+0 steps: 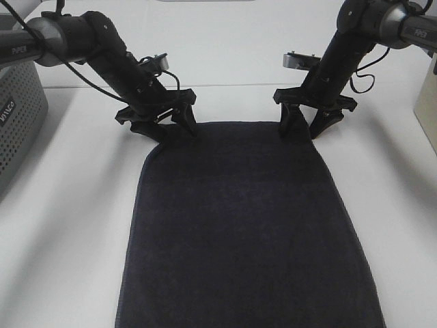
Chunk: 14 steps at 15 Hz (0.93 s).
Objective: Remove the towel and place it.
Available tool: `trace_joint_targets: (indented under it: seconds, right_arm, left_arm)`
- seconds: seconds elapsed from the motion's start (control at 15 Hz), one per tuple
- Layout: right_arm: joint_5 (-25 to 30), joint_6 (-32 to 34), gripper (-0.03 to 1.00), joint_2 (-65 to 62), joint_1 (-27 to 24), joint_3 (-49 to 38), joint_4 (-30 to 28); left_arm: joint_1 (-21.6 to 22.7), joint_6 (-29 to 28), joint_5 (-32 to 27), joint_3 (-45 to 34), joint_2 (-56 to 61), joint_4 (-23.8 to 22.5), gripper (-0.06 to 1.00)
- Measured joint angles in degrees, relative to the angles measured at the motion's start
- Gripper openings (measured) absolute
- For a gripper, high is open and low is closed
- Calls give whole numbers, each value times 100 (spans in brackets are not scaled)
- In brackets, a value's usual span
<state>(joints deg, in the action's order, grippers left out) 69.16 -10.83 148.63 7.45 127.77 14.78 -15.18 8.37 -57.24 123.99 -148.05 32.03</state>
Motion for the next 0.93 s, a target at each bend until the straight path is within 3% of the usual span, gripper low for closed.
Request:
trace_joint_targets:
  seconds: [0.2,0.47,0.53,0.73,0.93]
  right_arm:
    - [-74,160,51,0,11,0,-206]
    - [-126,223,8,6,11,0,-487]
    - [-126,241,1,6,11,0,-487]
    - [-178,275,1,6,11,-6,-476]
    - [-430,304,1,6,11,367,-487]
  left_arm:
    - [-52,-52,103,0,-29,-34,52]
    - [-46,149,201,0,-86,-218,6]
    - [-46,327,206,0,-92,-218,2]
    - [-46,733,206,23,-92,-304,1]
    - [-57,785,206,498,-132,-928,1]
